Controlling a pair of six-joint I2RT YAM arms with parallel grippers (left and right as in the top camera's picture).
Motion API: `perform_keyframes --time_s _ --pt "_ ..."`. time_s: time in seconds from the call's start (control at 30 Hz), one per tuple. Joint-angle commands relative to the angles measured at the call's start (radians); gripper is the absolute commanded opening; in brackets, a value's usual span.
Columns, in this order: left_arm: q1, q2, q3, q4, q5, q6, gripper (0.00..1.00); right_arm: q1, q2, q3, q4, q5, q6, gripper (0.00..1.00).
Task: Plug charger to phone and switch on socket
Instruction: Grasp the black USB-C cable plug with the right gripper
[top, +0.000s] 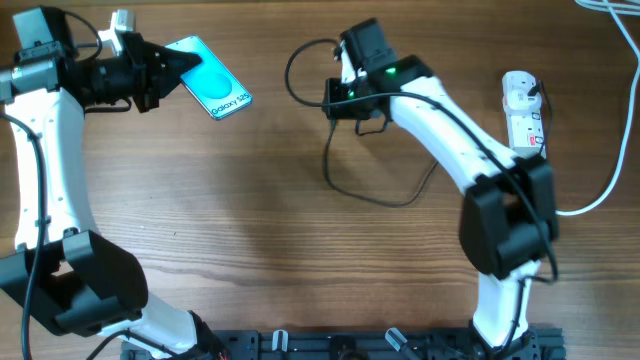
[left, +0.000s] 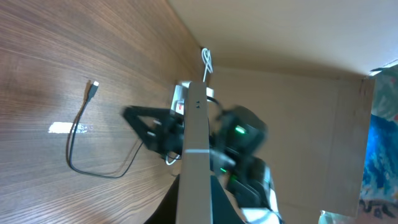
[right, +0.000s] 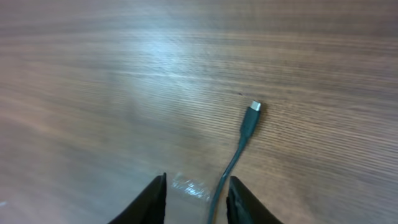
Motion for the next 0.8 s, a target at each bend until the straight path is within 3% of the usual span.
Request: perform_keyframes --time_s 0.0,0.13,0.53,0.67,0.77 --pt "-0.008 0.002 0.003 -0.001 0.045 -0.009 0.04 -0.003 0.098 0.019 0.019 0.02 0.011 0.29" --pt "-0.008 0.002 0.003 -0.001 0.045 -0.009 0.04 -0.003 0.188 0.019 0.056 0.021 0.013 0.25" --pt "-0.008 0.002 0.003 -0.001 0.045 -0.008 0.04 -0.001 0.214 0.006 0.115 0.108 0.026 0.24" --pt "-0.008 0.002 0.003 -0.002 0.045 -0.009 0.04 0.015 0.214 0.005 0.118 0.109 0.024 0.12" --pt "-0.008 0.002 0.003 -0.002 0.045 -0.009 0.04 0.039 0.214 0.005 0.115 0.164 0.027 0.1"
